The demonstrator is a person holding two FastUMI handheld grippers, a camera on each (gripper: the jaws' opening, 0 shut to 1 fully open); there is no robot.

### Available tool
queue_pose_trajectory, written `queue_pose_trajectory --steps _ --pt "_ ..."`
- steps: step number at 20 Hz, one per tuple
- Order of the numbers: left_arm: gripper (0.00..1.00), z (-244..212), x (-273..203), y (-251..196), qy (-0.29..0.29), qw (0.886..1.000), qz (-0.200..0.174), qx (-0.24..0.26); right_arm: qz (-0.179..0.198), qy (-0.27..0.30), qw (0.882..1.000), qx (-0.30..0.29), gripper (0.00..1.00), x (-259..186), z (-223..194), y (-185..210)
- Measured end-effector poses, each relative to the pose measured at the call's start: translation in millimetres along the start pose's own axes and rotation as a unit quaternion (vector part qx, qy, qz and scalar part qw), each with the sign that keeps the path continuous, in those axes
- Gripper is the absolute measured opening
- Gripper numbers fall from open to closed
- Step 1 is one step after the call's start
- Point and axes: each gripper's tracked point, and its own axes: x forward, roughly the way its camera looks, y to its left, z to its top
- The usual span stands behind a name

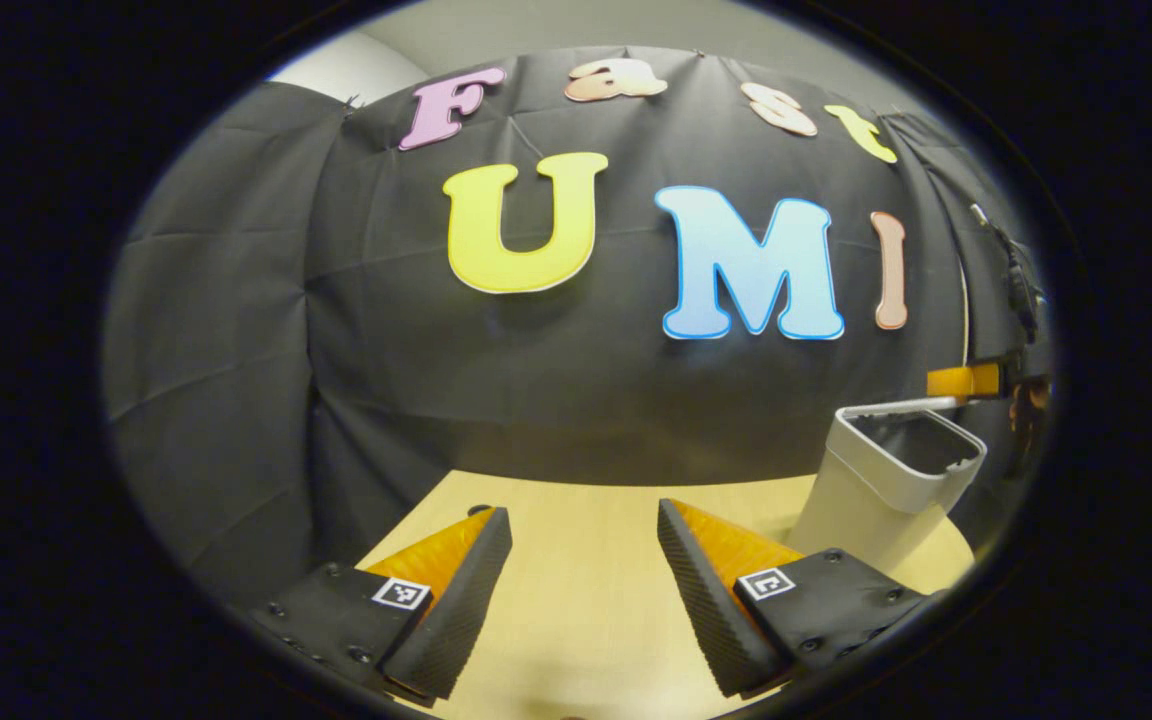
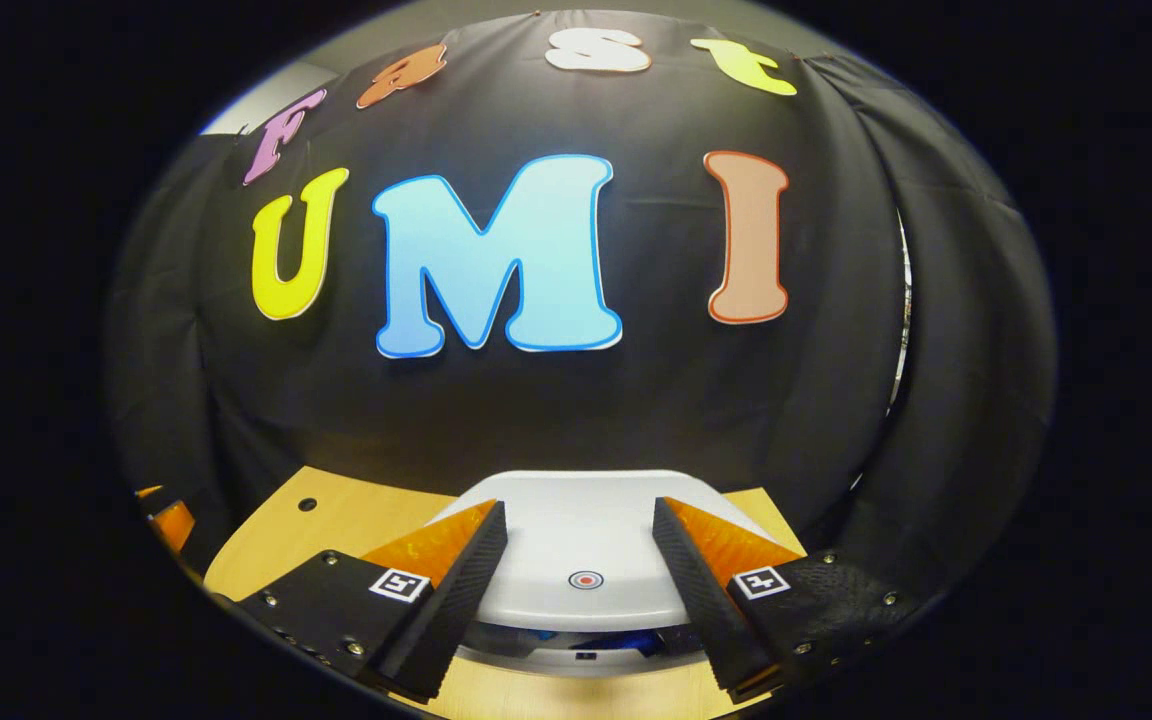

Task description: Press the lid of the desktop garbage bin to open it, pick up the crumpled paper on the desktop and throw it into the bin, then pick up the pop can on the desktop and drop it into the bin, and finally close the garbage bin lid.

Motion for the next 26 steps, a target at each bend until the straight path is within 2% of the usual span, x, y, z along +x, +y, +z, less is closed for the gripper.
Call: queue_pose_trajectory --steps 1,2,8,9,12,13,14,15,20,26 --pt "1.0 -0.4 -1.5 1.4 0.0 1.0 0.001 0.001 0.001 0.003 1.0 0.004 0.94 0.3 -5.7 -0.1" --pt "0.96 -0.1 -2.5 1.8 0.0 1.0 0.002 0.0 0.001 0.006 1.0 0.006 0.94 0.2 -9.8 0.2" --pt "1.0 -2.4 -7.9 -1.4 0.0 1.0 0.0 0.0 -0.006 0.026 1.0 -0.007 0.95 -4.3 -41.4 -0.1" --pt "0.96 -2.7 -7.4 -2.8 0.0 1.0 -0.001 0.0 -0.007 0.022 1.0 -0.008 0.95 -7.1 -43.1 0.5" --pt "0.96 -4.2 -7.5 -5.4 0.001 1.0 -0.003 -0.002 -0.009 0.007 1.0 -0.009 0.95 -9.1 -43.9 0.5" --pt "1.0 -4.8 -6.7 -6.4 0.001 1.0 -0.003 -0.003 -0.009 -0.001 1.0 -0.011 0.95 -9.5 -45.8 -0.3" --pt "0.96 -5.3 -6.1 -7.6 0.001 1.0 -0.005 -0.004 -0.009 -0.007 1.0 -0.011 0.95 -9.6 -45.6 0.0" --pt "1.0 -4.7 -6.3 -9.9 0.001 1.0 -0.006 -0.004 -0.009 -0.013 1.0 -0.009 0.95 -9.9 -47.0 -0.3" --pt "1.0 -6.1 -2.6 -15.3 0.002 1.0 -0.01 -0.002 -0.008 -0.061 0.998 -0.001 0.95 -10.9 -48.8 0.0" --pt "0.96 -4.2 0.6 -20.6 0.0 1.0 -0.018 0.001 -0.007 -0.079 0.997 0.0 0.96 -9.3 -52.3 -0.4"
